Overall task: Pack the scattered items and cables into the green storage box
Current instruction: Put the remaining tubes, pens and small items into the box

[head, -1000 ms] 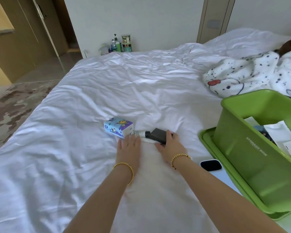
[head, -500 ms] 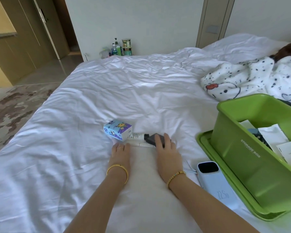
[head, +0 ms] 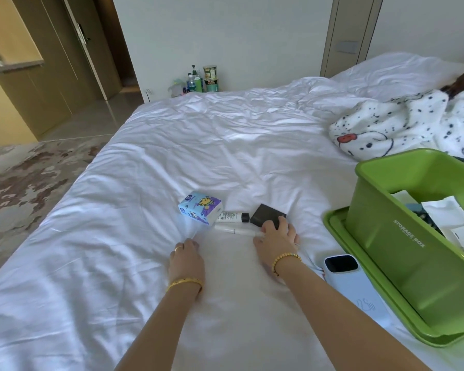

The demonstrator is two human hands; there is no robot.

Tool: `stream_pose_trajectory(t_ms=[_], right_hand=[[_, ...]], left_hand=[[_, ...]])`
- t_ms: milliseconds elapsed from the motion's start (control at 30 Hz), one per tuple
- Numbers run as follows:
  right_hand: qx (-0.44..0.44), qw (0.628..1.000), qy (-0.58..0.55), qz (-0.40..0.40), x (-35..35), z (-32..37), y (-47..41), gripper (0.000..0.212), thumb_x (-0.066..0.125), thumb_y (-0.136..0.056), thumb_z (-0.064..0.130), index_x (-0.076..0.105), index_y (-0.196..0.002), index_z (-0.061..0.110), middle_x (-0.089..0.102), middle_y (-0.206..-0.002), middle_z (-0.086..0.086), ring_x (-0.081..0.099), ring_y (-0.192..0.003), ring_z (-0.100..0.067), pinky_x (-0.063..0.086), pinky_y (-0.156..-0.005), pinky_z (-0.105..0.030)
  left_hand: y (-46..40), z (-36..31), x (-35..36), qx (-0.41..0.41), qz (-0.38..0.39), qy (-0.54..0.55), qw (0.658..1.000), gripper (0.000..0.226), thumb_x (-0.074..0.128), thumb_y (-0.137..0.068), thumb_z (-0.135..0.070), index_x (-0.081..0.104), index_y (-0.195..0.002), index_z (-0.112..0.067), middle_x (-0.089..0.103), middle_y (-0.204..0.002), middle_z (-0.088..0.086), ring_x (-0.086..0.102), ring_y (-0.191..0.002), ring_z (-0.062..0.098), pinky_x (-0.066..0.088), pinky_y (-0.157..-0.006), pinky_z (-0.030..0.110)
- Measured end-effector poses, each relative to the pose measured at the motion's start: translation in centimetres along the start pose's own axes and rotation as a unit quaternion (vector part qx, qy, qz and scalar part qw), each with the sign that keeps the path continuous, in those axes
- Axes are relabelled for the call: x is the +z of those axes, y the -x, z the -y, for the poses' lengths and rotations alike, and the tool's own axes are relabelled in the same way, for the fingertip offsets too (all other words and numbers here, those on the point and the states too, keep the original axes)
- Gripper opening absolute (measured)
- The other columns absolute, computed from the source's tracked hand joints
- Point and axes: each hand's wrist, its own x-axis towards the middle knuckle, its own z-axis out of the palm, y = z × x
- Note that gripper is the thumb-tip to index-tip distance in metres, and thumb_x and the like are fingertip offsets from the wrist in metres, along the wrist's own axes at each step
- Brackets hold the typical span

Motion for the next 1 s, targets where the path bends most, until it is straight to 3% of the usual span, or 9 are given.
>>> stream_pose_trajectory(t_ms=[200,367,500,567,667,767,833,900,1000], right_hand=[[-0.019,0.999,0.025,-0.013,-0.1,0.2,1.7,0.034,0.045,-0.093,0.042,0.057,-0.117,0.021,0.014,-0.152,-0.006,0.012,-0.138,-0.033,0.016,-0.114,-0.052],[-0.035,0.998,0.048,0.013,-0.9,-0.4,6.1,0.036,0.04,-0.095,0.043,0.057,-0.118,0.02,0.012,-0.154,-0.008,0.007,-0.143,-0.033,0.02,-0.114,-0.048],[-0.036,0.999,-0.023,0.027,-3.4,-1.3,9.1,0.037,0.042,-0.096,0.039,0.054,-0.124,0.019,0.014,-0.155,-0.01,0.007,-0.143,-0.03,0.019,-0.115,-0.04],[-0.028,0.996,-0.081,0.015,-5.0,-1.5,10.3,0.034,0.045,-0.095,0.036,0.057,-0.12,0.016,0.034,-0.143,-0.012,0.027,-0.135,-0.03,0.029,-0.106,-0.036],[-0.026,0.969,-0.245,-0.01,-7.7,-1.6,11.9,0.022,0.044,-0.096,0.032,0.055,-0.087,0.014,0.056,-0.089,-0.008,0.053,-0.084,-0.025,0.042,-0.072,-0.03],[-0.04,0.925,-0.376,-0.039,-10.8,-2.2,13.4,0.021,0.041,-0.097,0.025,0.051,-0.08,0.016,0.056,-0.07,-0.002,0.051,-0.06,-0.016,0.04,-0.053,-0.023],[-0.067,0.917,-0.384,-0.09,-13.2,-3.1,14.3,0.019,0.04,-0.097,0.021,0.056,-0.095,0.009,0.054,-0.067,-0.001,0.05,-0.059,-0.017,0.043,-0.057,-0.027],[-0.067,0.91,-0.383,-0.144,-15.9,-4.4,15.1,0.025,0.04,-0.097,0.021,0.055,-0.113,0.009,0.056,-0.071,-0.003,0.053,-0.066,-0.019,0.045,-0.067,-0.031],[-0.05,0.905,-0.361,-0.218,-19.5,-7.7,16.0,0.033,0.039,-0.096,0.025,0.052,-0.123,0.012,0.058,-0.086,-0.002,0.056,-0.079,-0.02,0.044,-0.074,-0.03]], left_hand=[[2.3,1.4,-0.2,0.02,0.022,-0.01,1.0,0.031,0.033,-0.098,-0.014,0.048,-0.125,-0.008,0.049,-0.126,0.015,0.049,-0.117,0.033,0.035,-0.098,0.034],[5.0,1.8,-0.6,0.055,0.025,-0.113,0.992,0.046,0.026,-0.093,-0.001,0.026,-0.139,-0.004,0.039,-0.135,0.01,0.04,-0.123,0.026,0.034,-0.101,0.032],[7.3,-0.1,-3.0,-0.044,0.041,0.079,0.995,0.037,0.027,-0.099,-0.009,0.038,-0.133,0.002,0.047,-0.132,0.02,0.047,-0.122,0.032,0.037,-0.1,0.036],[9.1,-1.8,-4.6,-0.075,0.042,0.228,0.97,0.039,0.031,-0.101,-0.028,0.051,-0.117,0.001,0.056,-0.12,0.025,0.056,-0.108,0.036,0.042,-0.096,0.04],[11.3,-5.3,-6.2,-0.079,0.026,0.382,0.92,0.041,0.032,-0.099,-0.035,0.052,-0.093,0.0,0.058,-0.104,0.032,0.059,-0.08,0.038,0.048,-0.088,0.047],[13.2,-9.7,-7.2,-0.041,0.046,0.423,0.904,0.031,0.03,-0.098,-0.023,0.049,-0.102,0.0,0.053,-0.114,0.038,0.053,-0.104,0.052,0.043,-0.094,0.056],[14.6,-13.2,-7.6,-0.012,0.056,0.459,0.887,0.023,0.031,-0.097,-0.027,0.042,-0.103,-0.008,0.054,-0.101,0.034,0.056,-0.088,0.047,0.045,-0.089,0.056],[16.1,-16.5,-7.6,0.02,0.081,0.484,0.871,0.025,0.033,-0.097,-0.036,0.035,-0.108,-0.013,0.05,-0.081,0.017,0.046,-0.061,0.026,0.046,-0.064,0.041],[18.5,-21.1,-6.9,0.083,0.115,0.472,0.87,0.025,0.032,-0.098,-0.043,0.025,-0.106,-0.021,0.044,-0.067,0.003,0.039,-0.05,0.018,0.038,-0.05,0.026]])
